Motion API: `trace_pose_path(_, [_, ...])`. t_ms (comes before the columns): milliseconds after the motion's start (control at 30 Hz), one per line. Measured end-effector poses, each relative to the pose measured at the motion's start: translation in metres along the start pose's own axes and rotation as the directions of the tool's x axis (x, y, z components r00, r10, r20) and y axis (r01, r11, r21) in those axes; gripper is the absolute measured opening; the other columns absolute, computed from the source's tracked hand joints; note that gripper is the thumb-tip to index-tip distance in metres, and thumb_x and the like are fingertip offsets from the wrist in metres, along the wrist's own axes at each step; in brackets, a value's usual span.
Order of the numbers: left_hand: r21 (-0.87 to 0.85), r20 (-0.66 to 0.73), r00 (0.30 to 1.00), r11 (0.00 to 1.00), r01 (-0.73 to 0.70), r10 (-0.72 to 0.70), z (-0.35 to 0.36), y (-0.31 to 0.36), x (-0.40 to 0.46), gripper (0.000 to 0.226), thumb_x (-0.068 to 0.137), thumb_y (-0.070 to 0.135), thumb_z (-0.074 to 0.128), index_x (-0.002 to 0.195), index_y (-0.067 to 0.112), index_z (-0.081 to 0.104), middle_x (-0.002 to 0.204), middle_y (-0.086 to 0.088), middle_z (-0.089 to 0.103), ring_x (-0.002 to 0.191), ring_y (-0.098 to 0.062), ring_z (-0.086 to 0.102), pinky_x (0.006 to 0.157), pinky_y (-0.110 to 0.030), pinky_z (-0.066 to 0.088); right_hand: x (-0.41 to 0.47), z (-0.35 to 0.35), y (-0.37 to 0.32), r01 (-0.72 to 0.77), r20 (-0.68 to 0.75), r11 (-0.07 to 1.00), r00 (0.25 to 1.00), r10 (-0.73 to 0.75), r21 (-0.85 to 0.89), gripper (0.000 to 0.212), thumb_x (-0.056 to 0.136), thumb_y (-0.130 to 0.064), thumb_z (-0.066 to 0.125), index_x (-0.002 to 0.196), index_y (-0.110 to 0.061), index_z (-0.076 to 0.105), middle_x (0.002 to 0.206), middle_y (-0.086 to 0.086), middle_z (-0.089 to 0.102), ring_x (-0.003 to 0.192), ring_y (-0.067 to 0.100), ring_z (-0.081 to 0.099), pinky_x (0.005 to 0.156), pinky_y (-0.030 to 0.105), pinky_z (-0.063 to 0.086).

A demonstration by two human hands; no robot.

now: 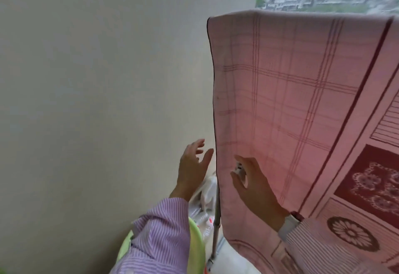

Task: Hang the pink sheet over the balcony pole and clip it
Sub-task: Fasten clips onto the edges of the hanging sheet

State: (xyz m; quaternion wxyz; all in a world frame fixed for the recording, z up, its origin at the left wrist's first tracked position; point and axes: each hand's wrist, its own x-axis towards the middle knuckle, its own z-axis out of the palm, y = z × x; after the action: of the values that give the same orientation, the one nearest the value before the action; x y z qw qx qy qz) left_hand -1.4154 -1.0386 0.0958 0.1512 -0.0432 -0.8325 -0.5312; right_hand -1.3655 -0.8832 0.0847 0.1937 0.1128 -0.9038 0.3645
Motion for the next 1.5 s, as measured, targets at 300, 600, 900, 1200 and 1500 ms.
trace_pose_path(300, [-0.282,0.097,0.968,0.939,-0.198,0.233,0.015,0.002,0.078,0.009,0.078,0.016,0.069,0.086,0.011,0.069,0.081,0.000,0.068,0.072,0.000,0.059,0.068,-0.005,0.041,0.051,0.019,-0.026,-0.138,-0.319,0.986,0.942,0.101,-0.095,0.032,0.077,-0.017,0.046,0.107,-0.006,0.050,0.101,-0.001,0.042,0.088,-0.007,0.043,0.081,0.000,0.035])
trace_pose_path(600, [-0.362,0.052,0.831,0.786,-0.501,0.553,0.010,-0.024,0.064,0.022,0.079,0.026,0.061,0.086,0.007,0.071,0.079,-0.005,0.068,0.071,-0.006,0.058,0.062,-0.019,0.051,0.083,0.016,-0.063,-0.160,-0.517,0.968,0.855,0.037,-0.194,0.027,0.075,-0.035,0.065,0.075,-0.010,0.058,0.080,-0.007,0.049,0.071,0.003,0.047,0.062,0.005,0.038])
trace_pose_path(900, [-0.500,0.146,0.884,0.804,-0.321,0.443,0.003,-0.028,0.092,0.023,0.082,0.025,0.061,0.103,0.016,0.063,0.094,0.003,0.060,0.082,-0.005,0.058,0.073,-0.015,0.050,0.082,0.017,-0.056,-0.273,-0.578,0.924,0.813,0.072,-0.268,0.011,0.084,-0.013,0.054,0.078,-0.005,0.055,0.077,-0.002,0.049,0.059,0.011,0.045,0.054,0.006,0.038])
trace_pose_path(1200, [-0.632,0.539,0.793,0.759,0.158,0.283,0.020,0.005,0.132,0.029,0.084,0.018,0.060,0.111,0.008,0.062,0.108,-0.004,0.066,0.101,-0.009,0.062,0.086,-0.021,0.049,0.083,0.025,-0.060,-0.223,-0.573,0.905,0.819,-0.027,-0.361,0.023,0.086,-0.021,0.046,0.080,-0.002,0.057,0.078,0.003,0.052,0.064,0.009,0.044,0.055,0.015,0.040])
trace_pose_path(1500, [-0.693,0.325,0.912,0.719,0.051,0.249,-0.001,-0.006,0.137,0.023,0.081,0.002,0.061,0.104,0.008,0.061,0.081,0.006,0.066,0.067,0.005,0.063,0.066,-0.008,0.048,0.087,0.036,-0.069,-0.105,-0.501,0.879,0.850,-0.163,-0.464,0.030,0.084,-0.011,0.050,0.114,-0.013,0.047,0.087,0.002,0.057,0.068,0.001,0.042,0.059,0.011,0.041])
